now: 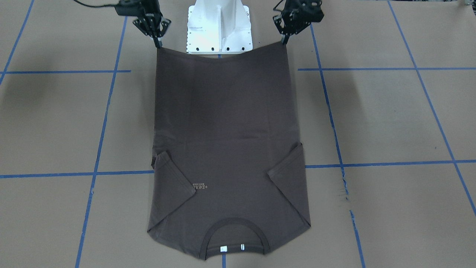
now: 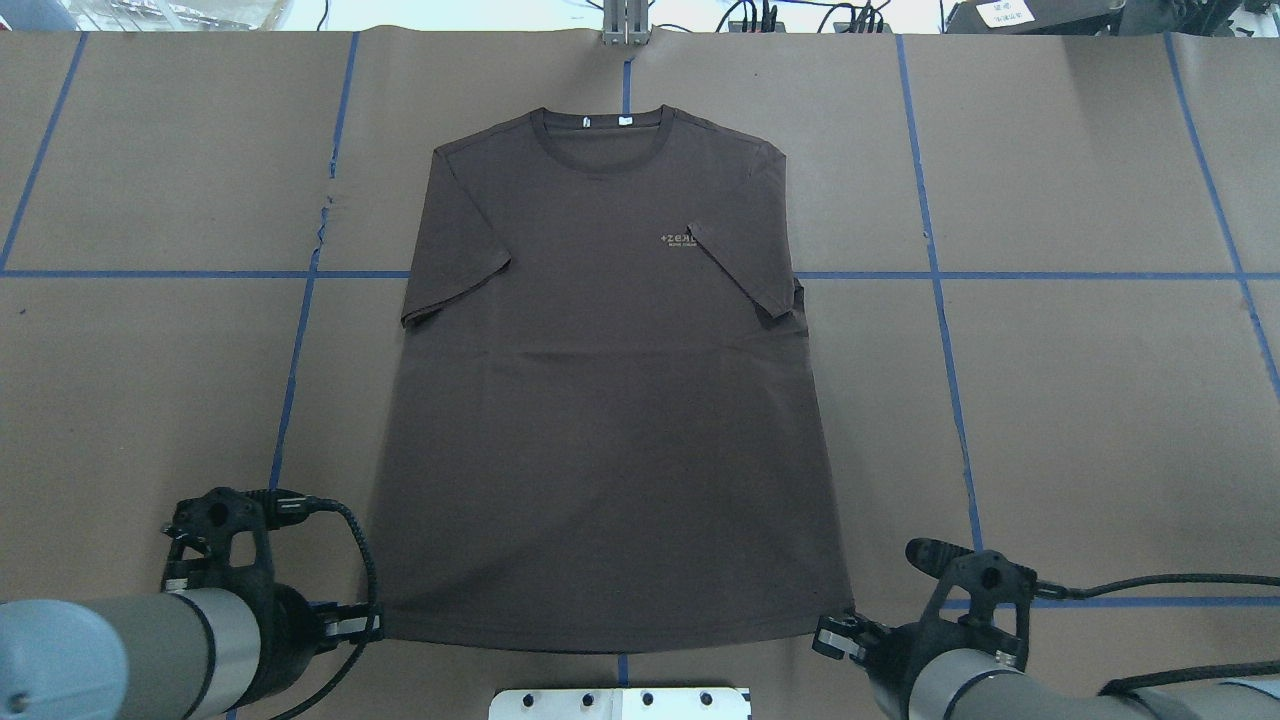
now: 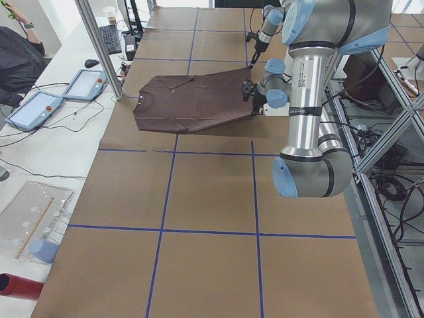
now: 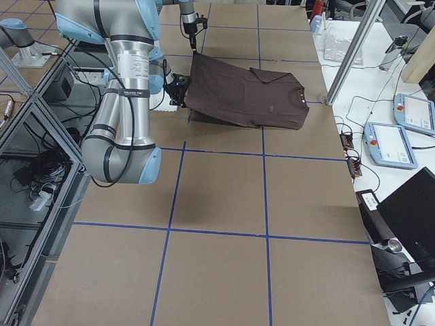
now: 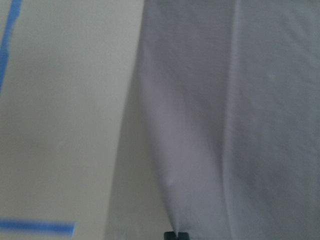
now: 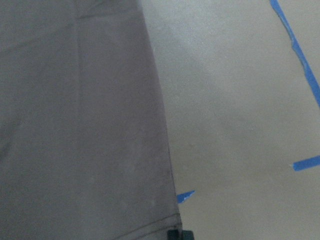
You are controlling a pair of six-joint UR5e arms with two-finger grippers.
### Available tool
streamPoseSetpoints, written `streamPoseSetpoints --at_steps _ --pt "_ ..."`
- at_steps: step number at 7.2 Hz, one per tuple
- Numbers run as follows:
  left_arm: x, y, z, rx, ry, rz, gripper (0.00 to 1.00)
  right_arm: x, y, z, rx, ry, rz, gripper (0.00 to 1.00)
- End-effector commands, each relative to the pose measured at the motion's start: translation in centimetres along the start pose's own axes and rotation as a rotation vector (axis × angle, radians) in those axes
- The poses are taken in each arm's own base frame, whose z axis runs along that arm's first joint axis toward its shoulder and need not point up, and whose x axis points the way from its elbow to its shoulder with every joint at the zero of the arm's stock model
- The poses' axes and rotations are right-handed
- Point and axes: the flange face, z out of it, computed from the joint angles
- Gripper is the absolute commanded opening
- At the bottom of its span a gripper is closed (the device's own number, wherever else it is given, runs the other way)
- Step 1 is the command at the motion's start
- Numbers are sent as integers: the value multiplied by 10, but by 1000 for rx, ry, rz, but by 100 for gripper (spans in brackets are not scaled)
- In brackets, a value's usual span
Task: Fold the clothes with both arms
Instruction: 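Lift the hem with both grippers and fold it toward the collar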
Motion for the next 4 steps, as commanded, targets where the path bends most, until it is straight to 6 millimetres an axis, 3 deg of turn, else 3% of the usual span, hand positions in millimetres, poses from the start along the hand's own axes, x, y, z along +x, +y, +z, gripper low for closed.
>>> streamPoseSetpoints --at_steps 1,2,3,4 --pt "-6 6 -92 -103 19 -5 0 -5 -19 -99 -93 -8 1 0" --pt "1 8 -95 -139 36 -1 0 -11 -35 -103 -79 25 31 0" --pt "10 -4 -90 -106 50 53 0 -18 -56 -104 -70 46 59 0" --pt "27 -28 -65 -51 31 110 0 -32 -73 -106 -59 26 25 0"
